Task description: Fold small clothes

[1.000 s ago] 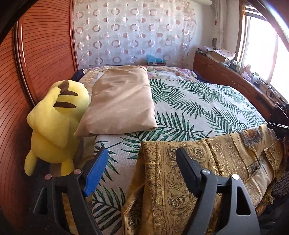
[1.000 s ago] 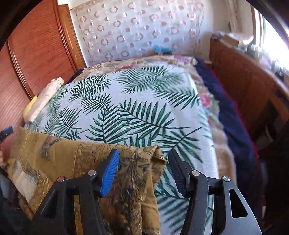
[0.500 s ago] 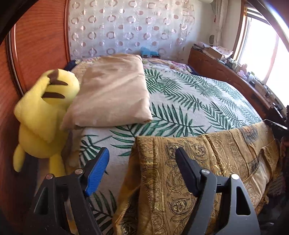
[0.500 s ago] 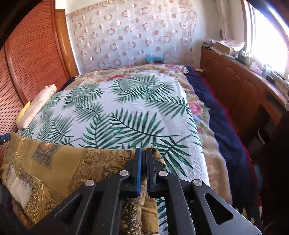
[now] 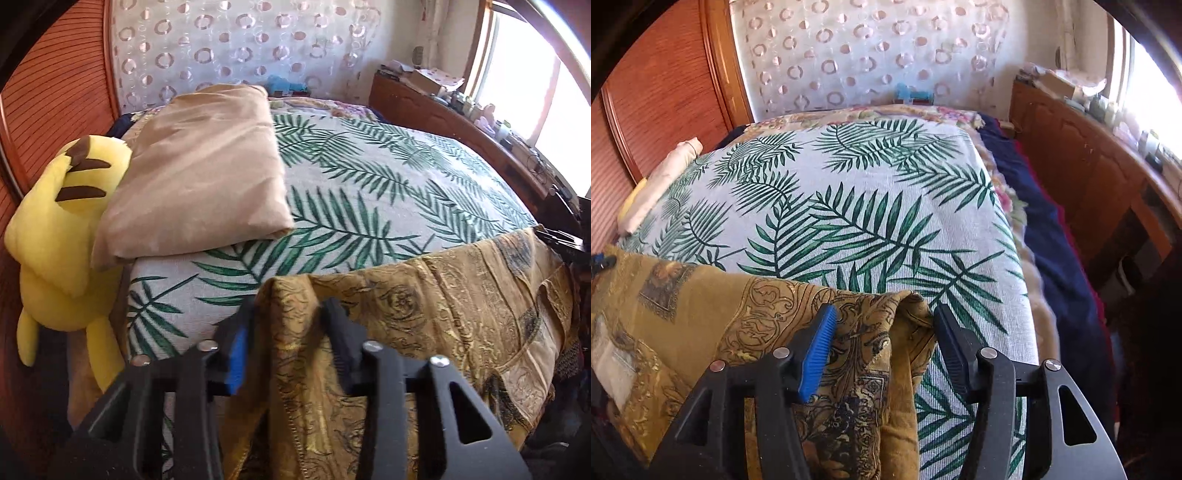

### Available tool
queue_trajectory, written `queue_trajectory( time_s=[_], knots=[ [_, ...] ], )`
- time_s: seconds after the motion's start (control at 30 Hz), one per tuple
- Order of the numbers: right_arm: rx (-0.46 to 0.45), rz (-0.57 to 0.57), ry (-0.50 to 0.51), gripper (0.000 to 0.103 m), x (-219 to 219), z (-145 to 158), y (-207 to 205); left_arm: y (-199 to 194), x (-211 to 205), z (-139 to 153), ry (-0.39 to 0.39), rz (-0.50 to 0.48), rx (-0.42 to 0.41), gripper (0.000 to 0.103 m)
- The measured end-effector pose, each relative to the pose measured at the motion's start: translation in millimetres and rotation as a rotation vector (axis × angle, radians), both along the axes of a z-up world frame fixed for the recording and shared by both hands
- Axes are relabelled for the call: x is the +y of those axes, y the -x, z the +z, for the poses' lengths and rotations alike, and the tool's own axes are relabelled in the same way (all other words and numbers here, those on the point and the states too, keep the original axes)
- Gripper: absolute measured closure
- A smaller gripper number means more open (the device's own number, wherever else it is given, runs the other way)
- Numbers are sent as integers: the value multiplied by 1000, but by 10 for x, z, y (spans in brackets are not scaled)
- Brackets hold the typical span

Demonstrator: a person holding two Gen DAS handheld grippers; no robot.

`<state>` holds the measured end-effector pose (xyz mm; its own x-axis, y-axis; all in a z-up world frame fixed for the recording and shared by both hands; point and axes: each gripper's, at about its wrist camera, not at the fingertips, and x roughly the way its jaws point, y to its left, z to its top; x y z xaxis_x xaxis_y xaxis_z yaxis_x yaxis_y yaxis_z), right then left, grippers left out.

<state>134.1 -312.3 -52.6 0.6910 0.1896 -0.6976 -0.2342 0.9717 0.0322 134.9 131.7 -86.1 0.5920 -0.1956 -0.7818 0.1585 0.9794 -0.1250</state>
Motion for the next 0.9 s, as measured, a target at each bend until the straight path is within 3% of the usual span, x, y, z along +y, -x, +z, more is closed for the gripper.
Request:
queue_trajectory(
  time_s=[0.03, 0.1, 0.17, 0.3, 0.4, 0.77, 0.9],
  knots=[
    [-4, -1, 4, 47, 4, -4, 7, 19, -23, 1, -4, -8, -6, 80],
    [-9, 0, 2, 59, -3, -9, 29, 74, -70, 23, -15, -21, -24, 91],
    [-5, 39, -21, 92, -14, -6, 62, 155, -97, 86, -30, -16, -53, 93],
    [-25, 65, -34, 95, -25, 32, 199, 440, -110, 404, 4, 7, -177, 94],
    [-129, 46, -47, 95, -67, 270, 448, 696, -128, 701, 46, 26, -271, 95],
    [-496, 8, -63, 96, -183, 1536, 1585, 1428, -123, 1963, 135, 33, -638, 95],
    [-639, 12, -51, 96, -203, 2050, 1949, 1603, -119, 2347, 122, 36, -759, 95]
  ],
)
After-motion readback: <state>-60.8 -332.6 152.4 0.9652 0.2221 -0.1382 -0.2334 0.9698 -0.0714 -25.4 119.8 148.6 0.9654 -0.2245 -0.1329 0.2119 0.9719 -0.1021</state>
